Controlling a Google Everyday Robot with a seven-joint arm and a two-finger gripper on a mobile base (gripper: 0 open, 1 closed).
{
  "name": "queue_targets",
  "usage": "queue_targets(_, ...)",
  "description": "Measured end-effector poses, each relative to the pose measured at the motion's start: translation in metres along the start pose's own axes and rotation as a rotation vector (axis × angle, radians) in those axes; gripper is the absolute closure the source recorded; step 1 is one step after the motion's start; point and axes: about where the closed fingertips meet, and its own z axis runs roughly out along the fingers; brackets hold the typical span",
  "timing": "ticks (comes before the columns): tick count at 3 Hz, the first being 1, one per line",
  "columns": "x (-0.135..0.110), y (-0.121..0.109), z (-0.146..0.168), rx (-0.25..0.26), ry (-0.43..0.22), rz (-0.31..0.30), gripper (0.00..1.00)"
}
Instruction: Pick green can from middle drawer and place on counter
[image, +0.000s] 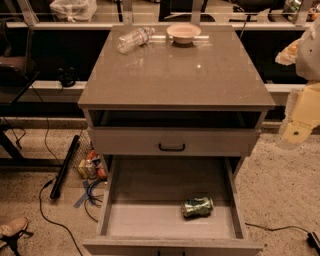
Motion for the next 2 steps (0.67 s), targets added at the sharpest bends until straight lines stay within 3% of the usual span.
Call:
queue_targets(1,-0.001,0.000,0.003,-0.003,-0.006,-0.005,0.00)
queue_targets(2,-0.008,0.002,0.038,-0.034,-0.072,-0.063,0.00)
